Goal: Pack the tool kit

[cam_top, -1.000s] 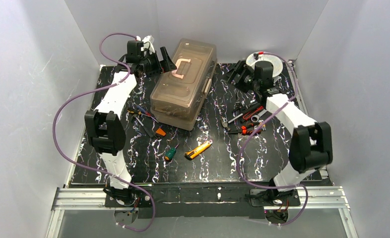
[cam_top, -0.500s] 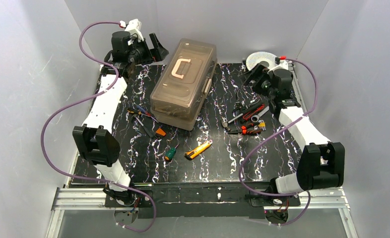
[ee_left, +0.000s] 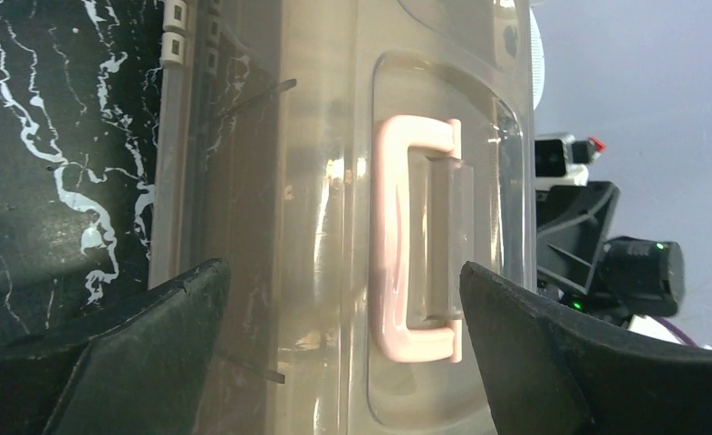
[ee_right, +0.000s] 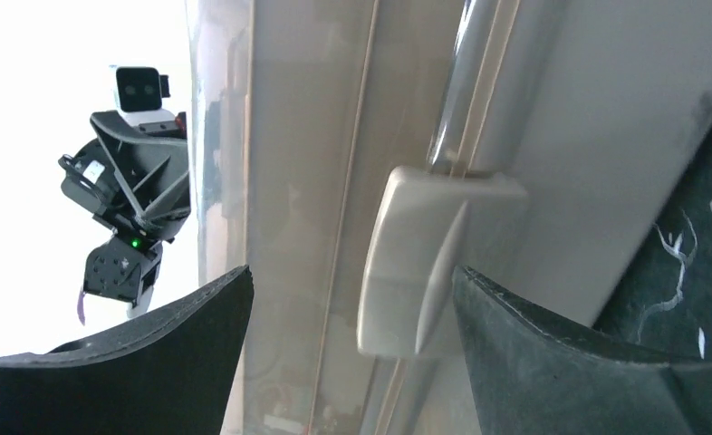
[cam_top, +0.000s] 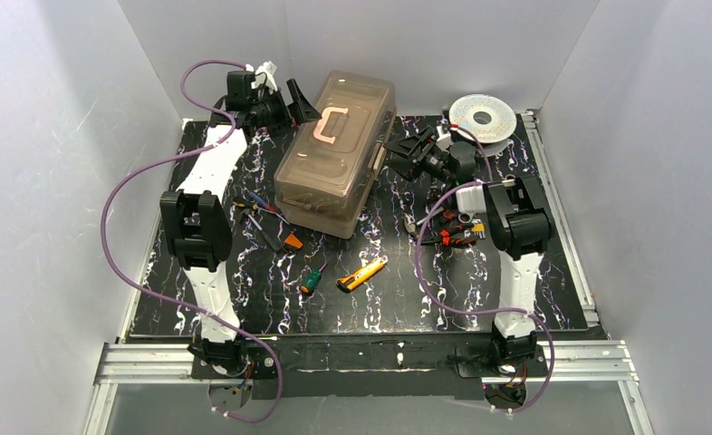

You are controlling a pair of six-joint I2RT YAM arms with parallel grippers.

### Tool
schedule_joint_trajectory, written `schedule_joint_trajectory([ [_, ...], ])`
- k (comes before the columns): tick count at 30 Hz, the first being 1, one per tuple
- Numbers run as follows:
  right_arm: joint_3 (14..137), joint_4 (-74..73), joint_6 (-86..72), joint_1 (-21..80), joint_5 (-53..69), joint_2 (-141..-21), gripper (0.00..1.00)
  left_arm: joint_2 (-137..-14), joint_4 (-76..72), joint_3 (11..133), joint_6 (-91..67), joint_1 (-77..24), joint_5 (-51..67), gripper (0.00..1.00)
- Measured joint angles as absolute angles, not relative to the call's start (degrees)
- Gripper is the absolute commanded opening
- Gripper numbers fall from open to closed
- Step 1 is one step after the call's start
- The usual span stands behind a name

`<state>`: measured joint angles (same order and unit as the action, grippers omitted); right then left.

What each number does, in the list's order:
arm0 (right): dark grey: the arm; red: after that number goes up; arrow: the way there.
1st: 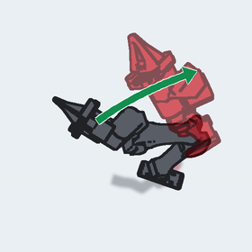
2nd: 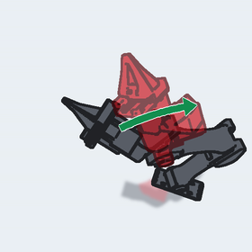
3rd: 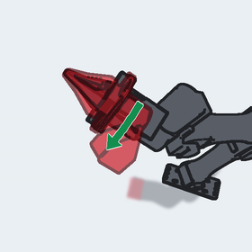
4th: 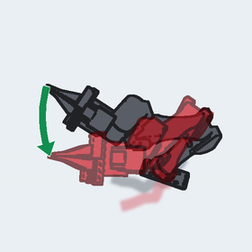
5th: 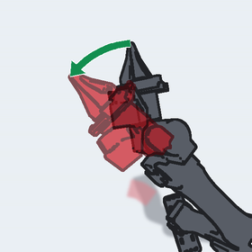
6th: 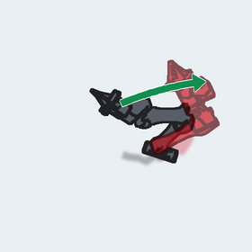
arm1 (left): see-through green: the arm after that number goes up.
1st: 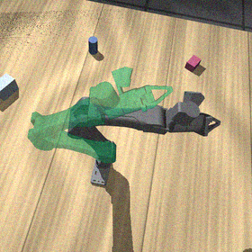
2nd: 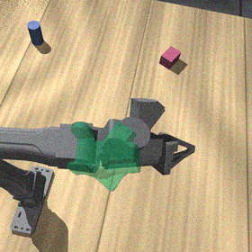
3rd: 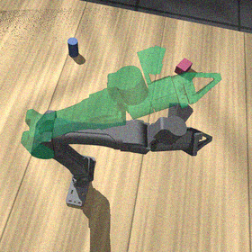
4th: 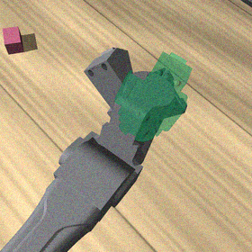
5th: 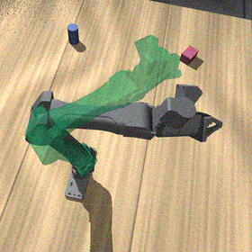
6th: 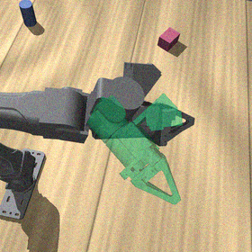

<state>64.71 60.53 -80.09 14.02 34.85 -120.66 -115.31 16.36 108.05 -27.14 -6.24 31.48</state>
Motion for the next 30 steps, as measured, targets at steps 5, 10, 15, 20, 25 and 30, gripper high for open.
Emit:
schedule_joint_trajectory([
  [5, 69.8, 62.5, -83.9, 14.7, 35.5, -127.2, 0.88, -116.0, 15.6, 107.9, -27.5, -6.7, 33.5, 1.00],
  [10, 69.7, 60.4, -84.6, 15.2, 35.1, -127.9, 0.88, -116.0, 14.2, 106.7, -27.5, -6.7, 33.7, 1.00],
  [15, 69.9, 60.1, -85.1, 15.9, 34.9, -128.0, 0.88, -116.0, 13.2, 105.9, -27.5, -6.7, 33.8, 1.00],
  [20, 72.1, 64.4, -88.1, 15.9, 34.9, -130.8, 0.80, -116.0, 11.8, 104.6, -27.5, -6.7, 33.7, 1.00],
  [25, 72.9, 67.3, -91.0, 15.8, 34.9, -133.2, 0.63, -116.0, 9.8, 102.5, -27.5, -6.7, 33.7, 1.00],
  [30, 73.0, 67.6, -91.4, 15.8, 34.9, -133.7, 0.50, -116.0, 8.2, 100.7, -27.5, -6.7, 33.5, 1.00],
])
